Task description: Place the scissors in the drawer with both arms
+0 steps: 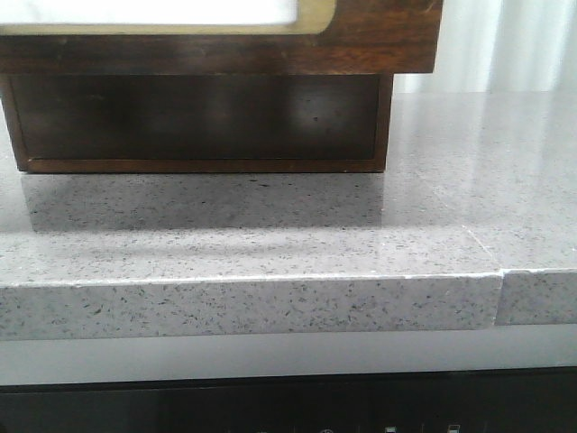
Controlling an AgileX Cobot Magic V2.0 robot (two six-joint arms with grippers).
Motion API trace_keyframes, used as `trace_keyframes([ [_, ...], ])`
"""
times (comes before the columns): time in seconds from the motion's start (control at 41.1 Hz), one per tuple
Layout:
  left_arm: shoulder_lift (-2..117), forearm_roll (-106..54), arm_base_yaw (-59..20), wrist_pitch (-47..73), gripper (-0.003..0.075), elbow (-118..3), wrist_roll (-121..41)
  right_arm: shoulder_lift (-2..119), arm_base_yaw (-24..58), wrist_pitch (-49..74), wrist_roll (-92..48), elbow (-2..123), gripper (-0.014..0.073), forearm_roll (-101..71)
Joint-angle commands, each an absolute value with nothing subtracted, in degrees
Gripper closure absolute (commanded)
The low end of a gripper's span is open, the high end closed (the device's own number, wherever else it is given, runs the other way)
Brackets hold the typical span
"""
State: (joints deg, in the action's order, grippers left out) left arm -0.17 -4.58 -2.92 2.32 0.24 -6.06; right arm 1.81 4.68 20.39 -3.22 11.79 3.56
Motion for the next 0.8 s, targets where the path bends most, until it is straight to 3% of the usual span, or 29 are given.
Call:
trace_keyframes([
  [0.0,-1.2,-5.1,-2.7,-2.7,0.0741,1.6,-5.9,-0.1,3.1,9.1,-3.9,8.7,0.0661,3.4],
  [0.243,-1.2,-5.1,-2.7,-2.7,0.0741,1.6,-5.9,-1.6,1.7,-5.0,-3.8,-1.7,0.0661,3.3],
  [0.778,-1.2,-5.1,-2.7,-2.7,0.0741,1.6,-5.9,-1.6,1.7,-4.2,-3.9,-1.6,0.0661,-2.2],
])
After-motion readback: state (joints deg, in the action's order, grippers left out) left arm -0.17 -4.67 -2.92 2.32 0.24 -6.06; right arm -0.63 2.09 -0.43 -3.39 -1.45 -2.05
